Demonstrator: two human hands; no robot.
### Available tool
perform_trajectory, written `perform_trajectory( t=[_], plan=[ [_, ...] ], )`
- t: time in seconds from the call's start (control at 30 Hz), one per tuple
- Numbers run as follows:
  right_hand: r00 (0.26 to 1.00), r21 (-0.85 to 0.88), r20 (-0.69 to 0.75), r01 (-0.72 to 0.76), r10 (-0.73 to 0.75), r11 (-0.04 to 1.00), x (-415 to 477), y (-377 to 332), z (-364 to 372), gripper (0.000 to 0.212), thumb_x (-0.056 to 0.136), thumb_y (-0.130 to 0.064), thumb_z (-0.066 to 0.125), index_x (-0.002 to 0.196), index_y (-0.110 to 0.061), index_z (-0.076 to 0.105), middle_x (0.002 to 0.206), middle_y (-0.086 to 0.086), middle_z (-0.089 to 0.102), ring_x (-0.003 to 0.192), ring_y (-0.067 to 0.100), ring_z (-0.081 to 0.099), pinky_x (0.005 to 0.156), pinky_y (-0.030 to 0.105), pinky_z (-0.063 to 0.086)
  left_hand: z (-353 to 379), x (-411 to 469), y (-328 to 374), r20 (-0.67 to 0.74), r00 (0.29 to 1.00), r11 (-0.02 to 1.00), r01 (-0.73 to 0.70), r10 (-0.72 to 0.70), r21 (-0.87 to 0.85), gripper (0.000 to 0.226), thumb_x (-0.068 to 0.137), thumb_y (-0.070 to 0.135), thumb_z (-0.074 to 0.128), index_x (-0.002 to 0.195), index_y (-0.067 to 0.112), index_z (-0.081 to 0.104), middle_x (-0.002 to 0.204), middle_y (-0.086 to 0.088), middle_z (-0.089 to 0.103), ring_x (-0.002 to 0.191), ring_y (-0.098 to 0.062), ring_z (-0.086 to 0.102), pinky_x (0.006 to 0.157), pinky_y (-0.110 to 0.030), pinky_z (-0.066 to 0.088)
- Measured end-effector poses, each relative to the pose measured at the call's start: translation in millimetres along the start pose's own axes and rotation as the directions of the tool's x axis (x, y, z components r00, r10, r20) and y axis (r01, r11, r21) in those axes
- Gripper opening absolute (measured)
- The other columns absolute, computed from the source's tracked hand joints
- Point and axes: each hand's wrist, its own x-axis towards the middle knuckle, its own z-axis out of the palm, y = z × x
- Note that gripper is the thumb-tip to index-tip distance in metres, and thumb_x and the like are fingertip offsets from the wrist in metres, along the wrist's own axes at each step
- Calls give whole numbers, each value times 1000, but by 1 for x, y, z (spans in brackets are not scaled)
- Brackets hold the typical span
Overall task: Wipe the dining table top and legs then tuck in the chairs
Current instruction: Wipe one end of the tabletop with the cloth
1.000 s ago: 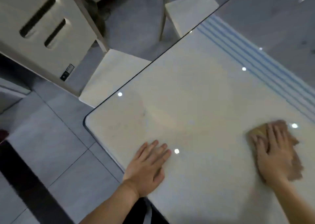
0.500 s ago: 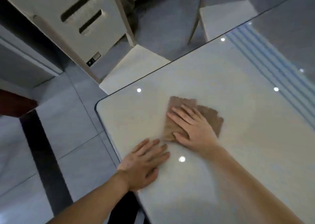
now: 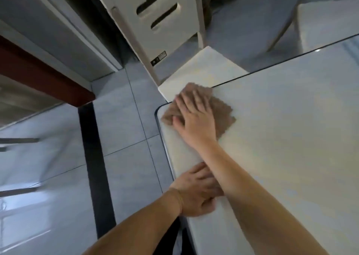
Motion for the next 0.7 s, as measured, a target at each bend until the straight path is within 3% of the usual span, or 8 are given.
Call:
perform_trajectory(
  t=[0.1, 0.17, 0.23, 0.33, 0.43, 0.5, 0.63, 0.7],
  plan=[
    [879, 26, 185, 443, -440, 896, -28, -9, 0, 61, 91, -52, 41, 146, -28, 38, 153, -6, 37, 145, 25, 26, 119, 45, 16, 2, -1, 0, 56, 998, 999, -5, 3, 44, 38, 80, 42, 55, 118, 37, 58, 123, 14, 58, 120, -22, 48, 108, -37, 22],
    [817, 29, 218, 540, -533, 841, -38, 43, -15, 61, 91, -54, 40, 147, -31, 35, 154, -8, 35, 145, 21, 24, 119, 41, 15, 5, -2, -1, 59, 998, 998, 0, -3, 57, 54, 83, 42, 51, 136, 35, 43, 142, 12, 46, 136, -23, 33, 114, -40, 19],
    [899, -36, 175, 413, -401, 910, -33, 116, -36, 59, 91, -53, 37, 147, -32, 35, 152, -5, 38, 142, 24, 29, 116, 40, 19, 5, -2, -2, 41, 999, 1000, 3, -3, -3, 60, 81, 38, 54, 139, 33, 41, 148, 10, 41, 143, -24, 27, 116, -43, 22],
    [999, -146, 14, -26, 29, 989, -9, 224, -69, 58, 94, -52, 29, 146, -28, 38, 149, 5, 43, 137, 34, 36, 114, 45, 26, 7, -2, -3, 13, 1000, 999, -3, 3, -42, 59, 80, 37, 53, 139, 33, 43, 148, 11, 40, 144, -23, 26, 117, -42, 24],
    [915, -131, -97, -403, 393, 906, 17, 228, -71, 61, 92, -48, 30, 146, -21, 38, 152, 8, 37, 139, 37, 30, 116, 51, 20, 9, -2, -4, 17, 1000, 1000, 2, -1, -21, 57, 84, 38, 48, 140, 33, 41, 149, 11, 38, 145, -23, 22, 118, -42, 20],
    [871, -95, -100, -489, 480, 867, 28, 174, -56, 62, 92, -47, 31, 148, -21, 35, 155, 7, 33, 142, 37, 25, 117, 52, 14, 11, -3, -4, 9, 1000, 1000, -4, 4, 0, 56, 85, 37, 45, 140, 32, 41, 149, 11, 39, 145, -24, 22, 119, -42, 17],
    [994, -57, -25, -106, 105, 993, 12, 56, -16, 55, 91, -44, 40, 142, -24, 46, 146, 4, 47, 139, 35, 34, 116, 49, 20, 8, -3, -4, 1, 1000, 1000, 8, -8, 5, 55, 84, 35, 47, 139, 31, 43, 147, 9, 43, 143, -24, 25, 118, -42, 19],
    [982, -50, 93, 170, -165, 984, -11, 37, -13, 56, 92, -48, 39, 144, -28, 42, 150, -2, 42, 142, 30, 30, 118, 47, 16, 8, -3, -2, 2, 1000, 1000, 16, -16, 7, 57, 84, 36, 49, 140, 32, 40, 147, 8, 42, 143, -25, 26, 118, -41, 19]
  ],
)
